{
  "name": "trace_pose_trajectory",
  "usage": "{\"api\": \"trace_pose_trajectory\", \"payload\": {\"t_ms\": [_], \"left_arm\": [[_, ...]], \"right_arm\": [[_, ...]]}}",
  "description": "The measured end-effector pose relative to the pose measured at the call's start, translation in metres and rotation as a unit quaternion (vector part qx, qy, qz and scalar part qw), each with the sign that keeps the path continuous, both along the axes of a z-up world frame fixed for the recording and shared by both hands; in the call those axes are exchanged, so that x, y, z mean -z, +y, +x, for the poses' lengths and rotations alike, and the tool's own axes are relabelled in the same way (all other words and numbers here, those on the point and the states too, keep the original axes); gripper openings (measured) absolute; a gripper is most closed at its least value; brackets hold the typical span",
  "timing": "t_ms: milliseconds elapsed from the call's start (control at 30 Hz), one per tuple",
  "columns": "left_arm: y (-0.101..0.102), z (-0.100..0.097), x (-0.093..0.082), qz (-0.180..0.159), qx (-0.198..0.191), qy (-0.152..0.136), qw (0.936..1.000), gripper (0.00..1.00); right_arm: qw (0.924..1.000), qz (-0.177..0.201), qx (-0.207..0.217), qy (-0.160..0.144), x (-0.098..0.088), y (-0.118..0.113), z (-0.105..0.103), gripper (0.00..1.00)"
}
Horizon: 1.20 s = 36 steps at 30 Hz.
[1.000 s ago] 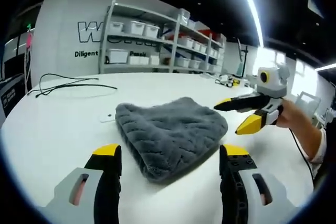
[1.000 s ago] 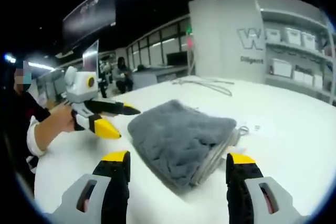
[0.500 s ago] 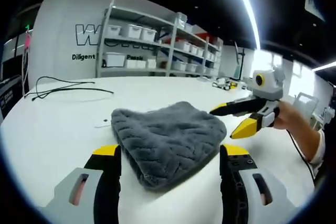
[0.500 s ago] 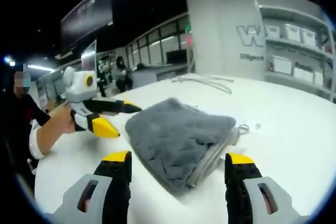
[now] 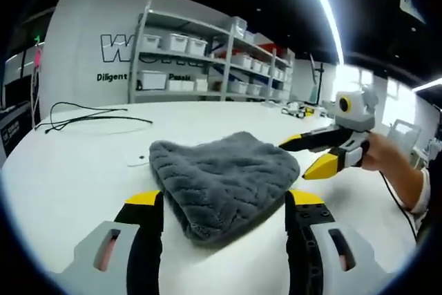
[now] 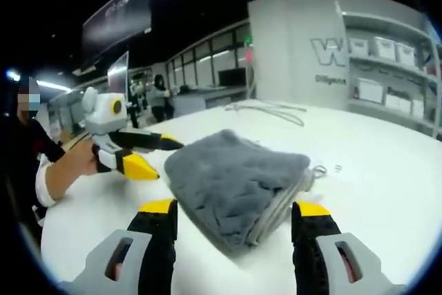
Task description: Open the folded towel by lifting each exposed corner and separating the folded layers until the towel lies flat within the target outline without major curled edges
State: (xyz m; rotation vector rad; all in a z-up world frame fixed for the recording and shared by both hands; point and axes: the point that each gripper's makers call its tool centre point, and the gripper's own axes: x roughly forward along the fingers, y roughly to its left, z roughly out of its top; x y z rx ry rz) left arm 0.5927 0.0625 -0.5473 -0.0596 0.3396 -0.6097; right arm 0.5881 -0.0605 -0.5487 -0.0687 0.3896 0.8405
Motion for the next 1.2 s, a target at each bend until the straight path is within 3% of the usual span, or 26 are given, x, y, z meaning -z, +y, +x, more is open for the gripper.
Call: {"api": "trace_pose_trajectory", "payload": {"t_ms": [167,300,433,633,1200], "left_arm": [[0.003,0.002,0.0,-0.023,-0.008,0.008,0.9997,0.7],[0.005,0.005,0.003,-0.016,-0.009,0.009,0.9998,0.69],[0.005,0.003,0.009,0.016,-0.01,0.007,0.9998,0.69],[0.01,0.005,0.013,0.003,-0.012,0.016,0.9998,0.66],[0.001,-0.005,0.016,0.013,-0.003,0.005,0.9999,0.54]], "right_arm": [[1.0,-0.004,0.0,0.003,0.004,0.002,-0.001,0.66],[1.0,-0.007,-0.003,0.006,0.007,0.004,-0.004,0.66],[0.9999,-0.006,-0.005,0.006,0.007,0.003,-0.001,0.65],[0.9999,-0.01,-0.004,0.008,0.01,0.0,-0.001,0.64],[0.9998,-0.013,-0.01,0.012,0.018,-0.002,-0.004,0.58]]}}
